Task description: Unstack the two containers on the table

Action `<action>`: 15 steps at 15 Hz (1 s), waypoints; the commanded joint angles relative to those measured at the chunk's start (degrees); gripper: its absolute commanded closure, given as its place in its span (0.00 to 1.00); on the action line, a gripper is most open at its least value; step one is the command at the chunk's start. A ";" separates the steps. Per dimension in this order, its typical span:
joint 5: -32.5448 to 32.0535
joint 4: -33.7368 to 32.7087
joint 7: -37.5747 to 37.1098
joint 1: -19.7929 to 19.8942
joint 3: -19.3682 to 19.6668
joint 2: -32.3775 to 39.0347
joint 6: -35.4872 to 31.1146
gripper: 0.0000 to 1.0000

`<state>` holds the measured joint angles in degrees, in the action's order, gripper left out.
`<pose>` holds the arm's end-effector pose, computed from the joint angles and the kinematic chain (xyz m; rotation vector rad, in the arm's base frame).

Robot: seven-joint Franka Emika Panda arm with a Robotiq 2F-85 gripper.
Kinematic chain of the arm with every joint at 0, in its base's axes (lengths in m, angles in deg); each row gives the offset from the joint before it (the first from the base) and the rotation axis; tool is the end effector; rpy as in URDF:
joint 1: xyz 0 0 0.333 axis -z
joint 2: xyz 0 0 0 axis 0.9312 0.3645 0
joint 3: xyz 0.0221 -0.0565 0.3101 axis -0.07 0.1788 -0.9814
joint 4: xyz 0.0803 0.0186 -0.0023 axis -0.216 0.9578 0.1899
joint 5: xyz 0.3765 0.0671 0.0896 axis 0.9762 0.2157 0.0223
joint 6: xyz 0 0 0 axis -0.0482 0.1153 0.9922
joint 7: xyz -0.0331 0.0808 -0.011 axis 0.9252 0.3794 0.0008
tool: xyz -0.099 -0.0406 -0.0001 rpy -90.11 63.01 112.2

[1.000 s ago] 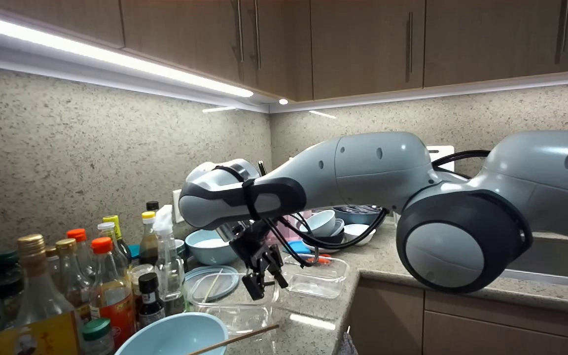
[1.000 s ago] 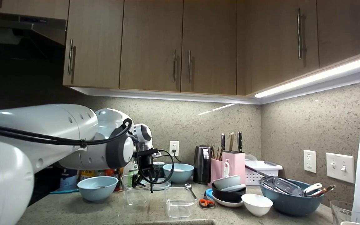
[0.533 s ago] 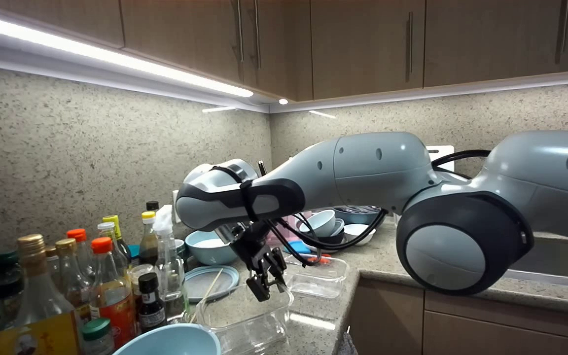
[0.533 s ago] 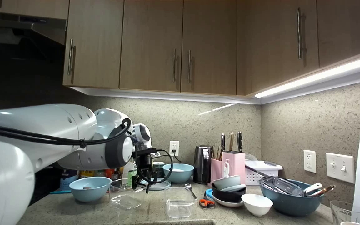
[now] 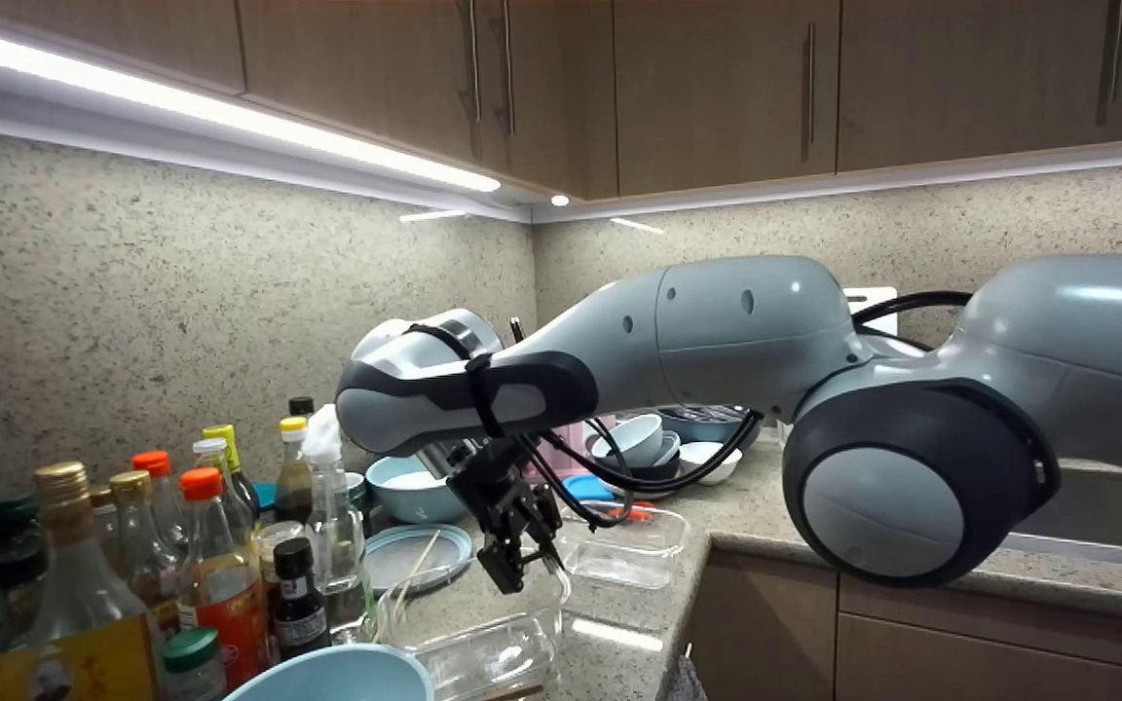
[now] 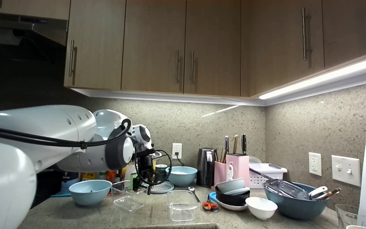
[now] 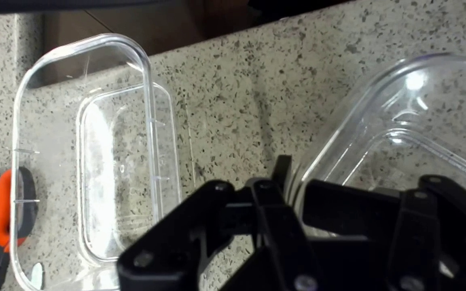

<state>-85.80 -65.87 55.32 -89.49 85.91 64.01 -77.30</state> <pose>0.7125 0.2148 0.2458 2.6546 0.3745 -0.6030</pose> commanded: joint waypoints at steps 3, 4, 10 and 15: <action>0.95 1.29 -5.95 0.24 0.82 -1.57 4.18 0.57; 1.25 1.45 -5.50 0.53 0.54 -1.75 5.35 0.52; 5.09 0.69 -3.84 2.49 -2.15 -1.87 5.07 0.12; 6.94 1.02 -3.11 3.52 -3.18 -2.02 5.76 0.65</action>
<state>-80.76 -65.93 51.31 -87.08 83.92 63.42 -72.96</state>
